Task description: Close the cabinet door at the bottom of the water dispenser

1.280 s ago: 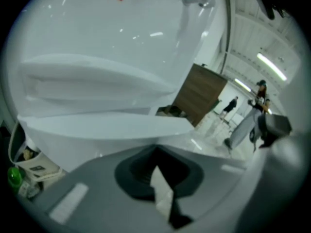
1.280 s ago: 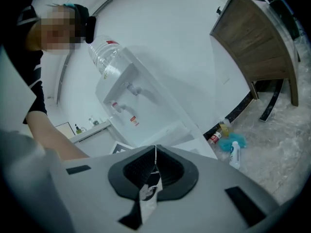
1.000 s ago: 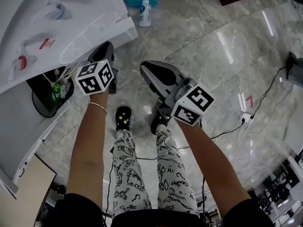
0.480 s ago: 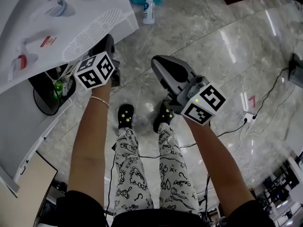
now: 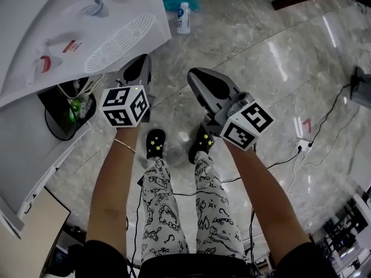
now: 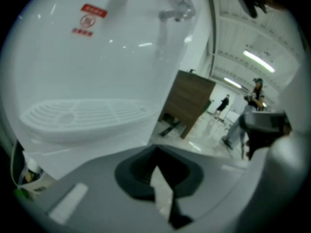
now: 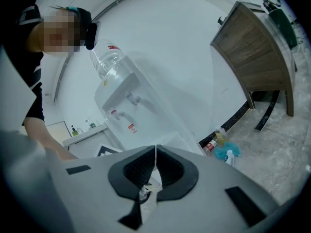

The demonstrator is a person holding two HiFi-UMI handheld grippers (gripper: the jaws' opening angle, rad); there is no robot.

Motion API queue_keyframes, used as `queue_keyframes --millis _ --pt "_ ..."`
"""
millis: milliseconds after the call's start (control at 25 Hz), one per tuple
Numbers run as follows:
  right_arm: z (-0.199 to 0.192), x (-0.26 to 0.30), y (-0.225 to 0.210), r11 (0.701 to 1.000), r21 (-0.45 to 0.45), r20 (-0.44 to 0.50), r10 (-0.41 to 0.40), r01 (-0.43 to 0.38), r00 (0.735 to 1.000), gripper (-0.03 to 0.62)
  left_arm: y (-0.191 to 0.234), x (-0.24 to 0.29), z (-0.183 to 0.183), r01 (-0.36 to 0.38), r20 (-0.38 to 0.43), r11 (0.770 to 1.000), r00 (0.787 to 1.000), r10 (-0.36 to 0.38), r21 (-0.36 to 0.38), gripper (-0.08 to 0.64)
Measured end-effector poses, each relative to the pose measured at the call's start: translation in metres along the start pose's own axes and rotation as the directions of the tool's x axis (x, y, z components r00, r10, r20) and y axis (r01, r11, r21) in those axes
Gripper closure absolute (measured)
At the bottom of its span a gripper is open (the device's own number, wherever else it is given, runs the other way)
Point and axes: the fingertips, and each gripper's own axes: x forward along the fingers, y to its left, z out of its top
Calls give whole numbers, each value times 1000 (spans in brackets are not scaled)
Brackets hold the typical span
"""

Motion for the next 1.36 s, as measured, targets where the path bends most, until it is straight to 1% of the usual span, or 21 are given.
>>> queue_keyframes --millis 80,120,160,240,360,440,600,680,840,880,1000,1080,1360 --pt "-5 -5 2 1000 -18 -24 -6 5 1000 575 -24 -16 2 51 -9 994 999 -51 91 563" --pt "-5 -8 3 1000 -20 -23 -10 9 1000 575 -36 -24 3 72 -6 990 997 -71 120 563" --pt "-4 -10 4 1000 -20 -16 -14 13 1000 575 -45 -32 5 88 3 987 996 -90 131 563" --pt "-4 -13 10 1000 -29 -4 -11 11 1000 575 -61 -45 8 112 29 985 993 -117 132 563" --pt "-14 -10 25 997 -80 -39 6 -9 999 577 -77 -63 10 128 53 979 989 -138 155 563" --pt "-21 -8 35 995 -103 -61 12 -18 998 577 -83 -73 11 142 69 978 986 -153 153 563" --pt "-26 -11 42 996 -86 -59 8 -13 998 577 -89 -85 14 155 97 982 981 -166 107 563" --pt "-28 -11 43 996 -88 -61 9 -14 998 577 -90 -89 14 151 97 982 982 -162 118 563" --pt "-31 -11 48 996 -86 -59 6 -11 998 577 -90 -97 12 142 73 974 985 -157 178 563" --pt "-31 -12 50 996 -84 -59 2 -7 998 577 -89 -99 12 134 68 974 986 -149 183 563" --pt "-32 -14 54 997 -78 -62 -7 3 998 577 -84 -105 14 102 75 984 991 -114 148 563" --pt "-33 -13 58 997 -73 -61 -3 -1 998 577 -84 -110 15 103 84 987 990 -114 125 562" --pt "-34 -18 70 997 -72 -66 9 -14 998 577 -97 -124 3 130 49 979 989 -139 159 563"
